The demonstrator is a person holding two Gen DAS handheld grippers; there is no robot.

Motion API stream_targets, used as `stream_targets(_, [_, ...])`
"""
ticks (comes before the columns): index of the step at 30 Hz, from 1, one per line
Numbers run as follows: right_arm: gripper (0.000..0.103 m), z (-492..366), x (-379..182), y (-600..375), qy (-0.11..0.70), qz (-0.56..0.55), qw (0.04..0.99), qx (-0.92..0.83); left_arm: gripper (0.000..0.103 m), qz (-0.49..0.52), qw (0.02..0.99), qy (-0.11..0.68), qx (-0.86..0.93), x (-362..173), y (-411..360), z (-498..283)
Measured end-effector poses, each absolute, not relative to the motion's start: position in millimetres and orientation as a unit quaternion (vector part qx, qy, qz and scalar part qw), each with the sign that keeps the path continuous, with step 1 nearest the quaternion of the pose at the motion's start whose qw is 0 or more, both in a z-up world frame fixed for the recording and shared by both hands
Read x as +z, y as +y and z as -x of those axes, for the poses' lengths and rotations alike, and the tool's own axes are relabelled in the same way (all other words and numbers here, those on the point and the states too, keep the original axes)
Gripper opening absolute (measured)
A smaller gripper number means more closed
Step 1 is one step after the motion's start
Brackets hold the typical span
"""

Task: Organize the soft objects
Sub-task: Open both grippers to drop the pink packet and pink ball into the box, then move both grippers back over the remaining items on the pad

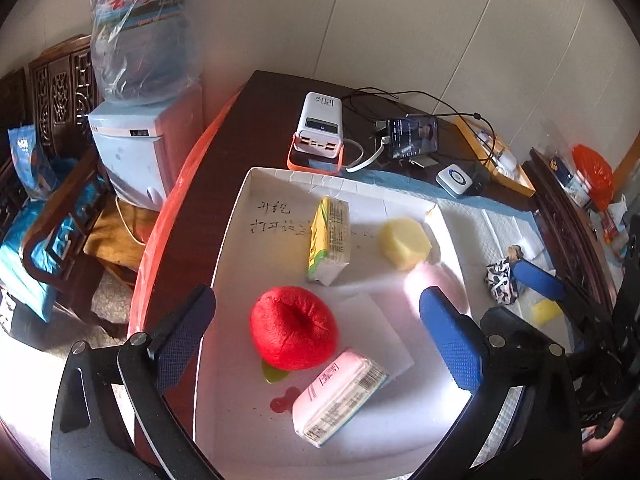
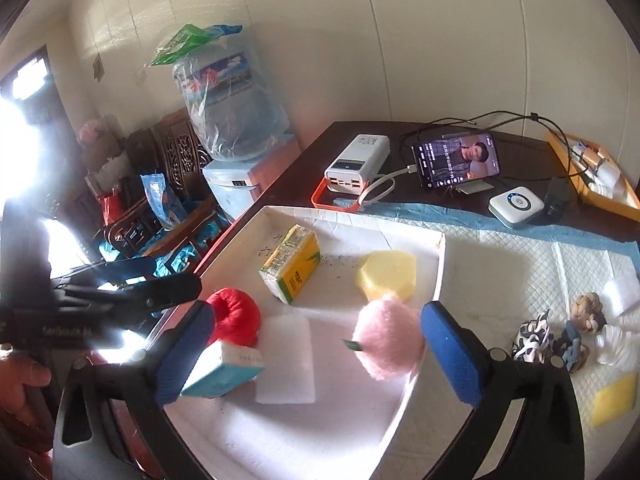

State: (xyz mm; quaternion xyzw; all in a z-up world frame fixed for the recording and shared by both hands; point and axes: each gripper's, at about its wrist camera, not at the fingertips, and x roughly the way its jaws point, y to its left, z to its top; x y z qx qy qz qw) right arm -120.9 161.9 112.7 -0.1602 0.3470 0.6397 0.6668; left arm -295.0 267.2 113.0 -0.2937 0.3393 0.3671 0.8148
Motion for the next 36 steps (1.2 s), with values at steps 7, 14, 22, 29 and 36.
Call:
stream_targets(7, [0.103, 121.7, 117.4, 158.1, 0.338, 0.156, 0.675, 0.637, 0.103, 0.290, 0.816, 0.336, 0.371, 117.9, 263.7, 295.3])
stream_targets(14, [0.103, 119.4, 118.9, 151.0, 0.336, 0.150, 0.684, 0.630, 0.103, 0.285, 0.819, 0.330, 0.373, 122.6, 257.2, 295.5])
stream_targets(22, [0.103, 117.0, 120.7, 140.0, 0.335, 0.140, 0.690, 0.626, 0.103, 0.279, 0.821, 0.327, 0.375, 126.6, 244.7, 293.9])
stream_targets(29, [0.103, 110.6, 118.5, 128.4, 0.339, 0.134, 0.691, 0.624, 0.103, 0.276, 0.821, 0.331, 0.374, 125.4, 231.4, 285.5])
stream_targets(36, [0.103, 96.5, 117.7, 113.9, 0.342, 0.129, 0.693, 0.622, 0.103, 0.275, 0.820, 0.335, 0.374, 125.6, 214.0, 270.3])
